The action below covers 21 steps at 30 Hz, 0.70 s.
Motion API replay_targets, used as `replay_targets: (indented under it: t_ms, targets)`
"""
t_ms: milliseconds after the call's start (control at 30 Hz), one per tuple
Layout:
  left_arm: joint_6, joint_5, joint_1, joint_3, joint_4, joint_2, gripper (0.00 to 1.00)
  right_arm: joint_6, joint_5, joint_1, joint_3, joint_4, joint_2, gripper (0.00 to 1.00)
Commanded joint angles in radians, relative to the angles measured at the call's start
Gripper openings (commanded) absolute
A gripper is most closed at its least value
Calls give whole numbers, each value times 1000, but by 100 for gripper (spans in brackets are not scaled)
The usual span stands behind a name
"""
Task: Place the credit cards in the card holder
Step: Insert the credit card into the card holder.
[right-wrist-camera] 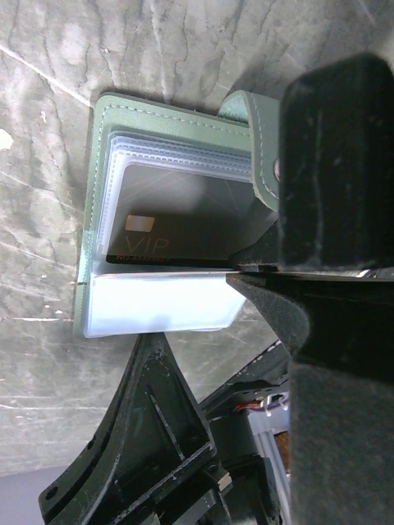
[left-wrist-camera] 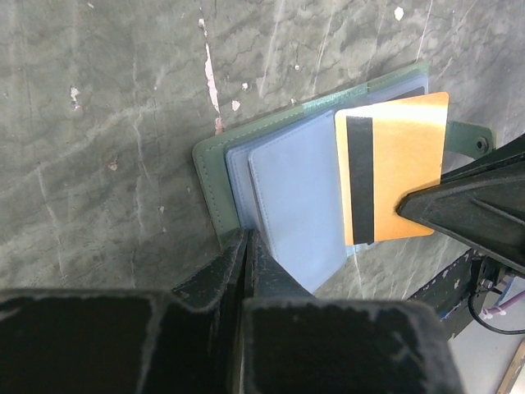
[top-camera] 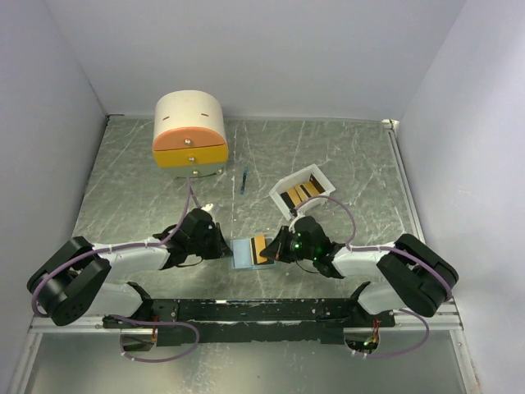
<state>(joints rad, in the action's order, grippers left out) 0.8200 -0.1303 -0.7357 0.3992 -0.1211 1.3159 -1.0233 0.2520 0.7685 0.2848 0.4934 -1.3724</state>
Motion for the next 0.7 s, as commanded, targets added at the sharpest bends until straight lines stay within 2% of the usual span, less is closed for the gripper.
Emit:
replay_targets:
  t_ms: [0,667]
  targets:
    - [-1,23,2,-31,42,9,10,-21,27,3,-23,8,-26,0]
    - [10,31,1,-40,43,3,10,-67,55,4,-51,89,-36,0]
